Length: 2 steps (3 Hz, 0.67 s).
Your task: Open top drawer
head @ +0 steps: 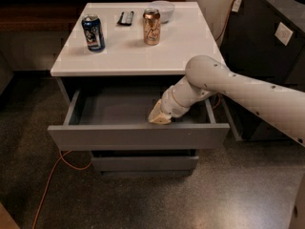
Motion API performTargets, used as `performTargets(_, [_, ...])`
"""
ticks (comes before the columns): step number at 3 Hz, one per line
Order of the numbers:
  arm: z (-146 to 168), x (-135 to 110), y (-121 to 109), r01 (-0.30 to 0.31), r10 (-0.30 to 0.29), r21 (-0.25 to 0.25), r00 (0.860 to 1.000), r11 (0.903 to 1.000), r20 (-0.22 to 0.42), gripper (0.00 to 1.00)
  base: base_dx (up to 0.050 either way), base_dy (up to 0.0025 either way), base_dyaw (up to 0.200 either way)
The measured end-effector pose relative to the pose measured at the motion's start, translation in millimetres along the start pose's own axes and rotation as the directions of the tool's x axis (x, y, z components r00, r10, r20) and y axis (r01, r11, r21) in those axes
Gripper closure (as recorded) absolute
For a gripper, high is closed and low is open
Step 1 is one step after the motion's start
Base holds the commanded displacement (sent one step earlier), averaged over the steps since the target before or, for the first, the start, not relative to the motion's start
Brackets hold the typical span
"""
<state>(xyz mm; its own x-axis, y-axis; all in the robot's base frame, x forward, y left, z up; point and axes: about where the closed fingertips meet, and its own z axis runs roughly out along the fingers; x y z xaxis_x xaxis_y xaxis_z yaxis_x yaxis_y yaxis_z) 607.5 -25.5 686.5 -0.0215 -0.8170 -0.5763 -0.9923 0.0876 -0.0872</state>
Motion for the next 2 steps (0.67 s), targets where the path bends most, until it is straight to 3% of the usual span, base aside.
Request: performTargets(2, [-5, -14, 28, 0.019, -0.019, -0.038, 1.000, 0.9991, 0.018, 1.00, 0.000, 0.00000, 0.000])
